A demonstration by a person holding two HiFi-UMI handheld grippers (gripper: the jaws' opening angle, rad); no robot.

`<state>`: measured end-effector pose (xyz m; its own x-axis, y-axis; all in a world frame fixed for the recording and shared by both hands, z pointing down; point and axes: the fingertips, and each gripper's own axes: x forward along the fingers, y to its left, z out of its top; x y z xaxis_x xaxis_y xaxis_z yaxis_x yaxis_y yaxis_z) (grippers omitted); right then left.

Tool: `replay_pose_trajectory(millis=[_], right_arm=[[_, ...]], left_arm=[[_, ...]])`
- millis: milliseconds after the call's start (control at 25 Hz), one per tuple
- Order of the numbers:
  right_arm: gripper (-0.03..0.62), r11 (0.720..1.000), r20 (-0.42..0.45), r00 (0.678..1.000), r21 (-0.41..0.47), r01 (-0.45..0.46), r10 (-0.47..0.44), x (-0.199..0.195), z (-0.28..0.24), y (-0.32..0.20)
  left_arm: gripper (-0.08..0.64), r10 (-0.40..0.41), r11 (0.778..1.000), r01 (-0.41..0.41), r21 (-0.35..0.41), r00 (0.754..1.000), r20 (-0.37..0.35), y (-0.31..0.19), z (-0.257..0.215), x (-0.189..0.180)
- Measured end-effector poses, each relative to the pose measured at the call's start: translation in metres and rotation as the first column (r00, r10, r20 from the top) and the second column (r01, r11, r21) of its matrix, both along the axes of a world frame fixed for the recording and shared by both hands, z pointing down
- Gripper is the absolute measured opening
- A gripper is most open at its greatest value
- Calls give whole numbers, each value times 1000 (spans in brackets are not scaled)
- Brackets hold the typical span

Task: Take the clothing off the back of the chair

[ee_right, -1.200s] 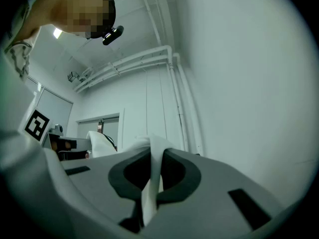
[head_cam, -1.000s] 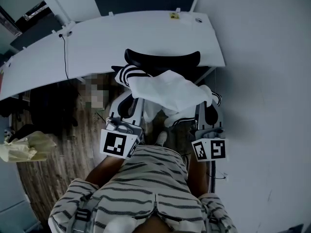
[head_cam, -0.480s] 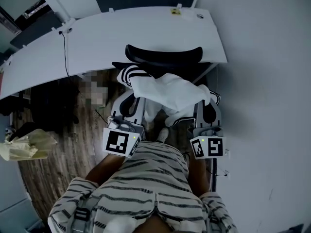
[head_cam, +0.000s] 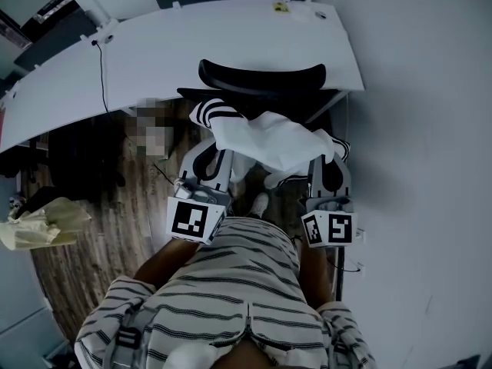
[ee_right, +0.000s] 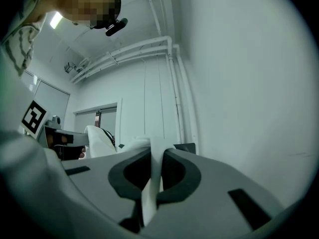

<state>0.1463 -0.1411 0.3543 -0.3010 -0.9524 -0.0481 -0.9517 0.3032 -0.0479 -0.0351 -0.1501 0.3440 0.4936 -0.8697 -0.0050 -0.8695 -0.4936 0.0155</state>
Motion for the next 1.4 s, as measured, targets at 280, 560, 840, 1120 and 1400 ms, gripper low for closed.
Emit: replay_pose_trajectory(millis=[280,560,840,1120,1400], right_arm=[[26,1000,-23,1000,-13,-15,15,-2,20,0],[26,1000,-48,999,-20,-21,20,-5,41,-5],[26,1000,-83,996,-5,-28,28,-6,51,-4],[26,999,-64,998,-19,-30,29,-9,62,-5],[26,999,-43,999,-34,-30,28,-15,79,-3]], left_arm=[[32,-12,1000,13,-20,1000,20,-3,22,0],[32,-8,1000,8,-6,999,31,-7,38,8],[32,-1,1000,2,-6,999,40,-10,49,13],[32,-11,1000,12,-19,999,53,-9,62,15],[32,12,1000,-10,-23,995,100,-5,83,16]])
